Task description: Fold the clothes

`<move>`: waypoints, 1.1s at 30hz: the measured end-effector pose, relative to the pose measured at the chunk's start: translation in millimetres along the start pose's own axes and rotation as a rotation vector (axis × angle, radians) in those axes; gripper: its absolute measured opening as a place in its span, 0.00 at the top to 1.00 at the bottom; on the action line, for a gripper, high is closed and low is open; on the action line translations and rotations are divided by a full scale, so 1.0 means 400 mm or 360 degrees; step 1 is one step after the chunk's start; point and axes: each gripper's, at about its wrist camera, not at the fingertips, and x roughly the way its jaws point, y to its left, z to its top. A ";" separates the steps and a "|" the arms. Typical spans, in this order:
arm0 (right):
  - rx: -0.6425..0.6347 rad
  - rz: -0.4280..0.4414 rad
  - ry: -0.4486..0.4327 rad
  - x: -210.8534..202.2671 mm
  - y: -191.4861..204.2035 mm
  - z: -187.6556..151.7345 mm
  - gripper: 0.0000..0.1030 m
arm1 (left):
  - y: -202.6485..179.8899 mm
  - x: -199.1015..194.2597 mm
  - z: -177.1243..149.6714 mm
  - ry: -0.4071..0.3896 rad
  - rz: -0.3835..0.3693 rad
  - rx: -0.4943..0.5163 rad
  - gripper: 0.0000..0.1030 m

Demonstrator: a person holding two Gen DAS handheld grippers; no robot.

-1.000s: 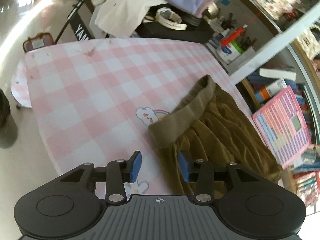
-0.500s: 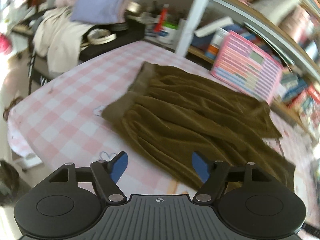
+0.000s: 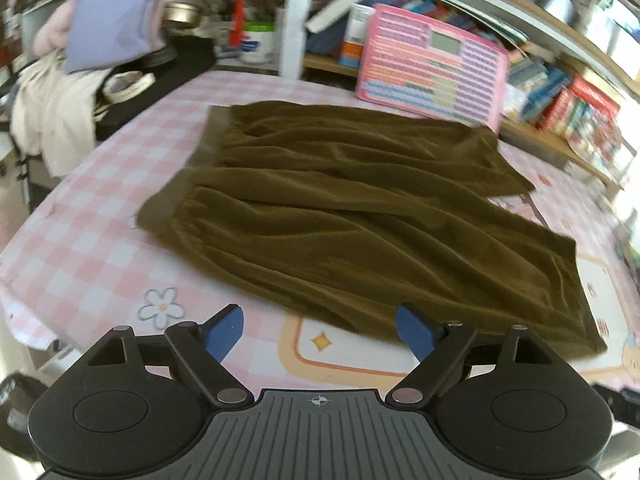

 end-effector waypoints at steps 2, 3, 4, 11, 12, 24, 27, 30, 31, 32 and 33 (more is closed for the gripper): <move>-0.0001 -0.0009 -0.0005 0.003 0.024 0.000 0.21 | 0.003 0.007 -0.001 0.0017 -0.0022 0.0020 0.15; -0.0003 -0.0017 -0.0005 0.005 0.036 0.000 0.21 | 0.005 0.011 -0.002 0.0030 -0.0033 0.0029 0.15; -0.0005 -0.0024 -0.0004 0.007 0.049 0.000 0.21 | 0.009 0.015 -0.003 0.0049 -0.0044 0.0040 0.15; 0.0013 -0.0087 -0.0017 0.006 0.133 -0.001 0.18 | 0.041 0.036 0.009 0.0097 -0.0122 0.0166 0.15; 0.0016 -0.0097 -0.0019 0.005 0.146 -0.002 0.18 | 0.051 0.037 0.014 0.0089 -0.0129 0.0174 0.15; 0.0019 -0.0193 -0.0027 0.003 0.294 -0.014 0.14 | 0.172 0.067 0.067 0.0098 -0.0352 0.0196 0.14; -0.0003 -0.0215 -0.0028 0.002 0.330 -0.017 0.14 | 0.193 0.073 0.073 0.0111 -0.0398 0.0197 0.14; -0.0020 -0.0239 -0.0044 -0.004 0.354 -0.016 0.14 | 0.212 0.081 0.078 0.0123 -0.0437 0.0186 0.14; -0.0024 -0.0246 -0.0052 -0.006 0.361 -0.014 0.13 | 0.219 0.083 0.080 0.0124 -0.0452 0.0177 0.14; -0.0028 -0.0254 -0.0060 -0.008 0.366 -0.011 0.13 | 0.228 0.084 0.083 0.0122 -0.0468 0.0166 0.14; -0.0030 -0.0257 -0.0069 -0.011 0.370 -0.007 0.13 | 0.234 0.085 0.085 0.0115 -0.0474 0.0158 0.14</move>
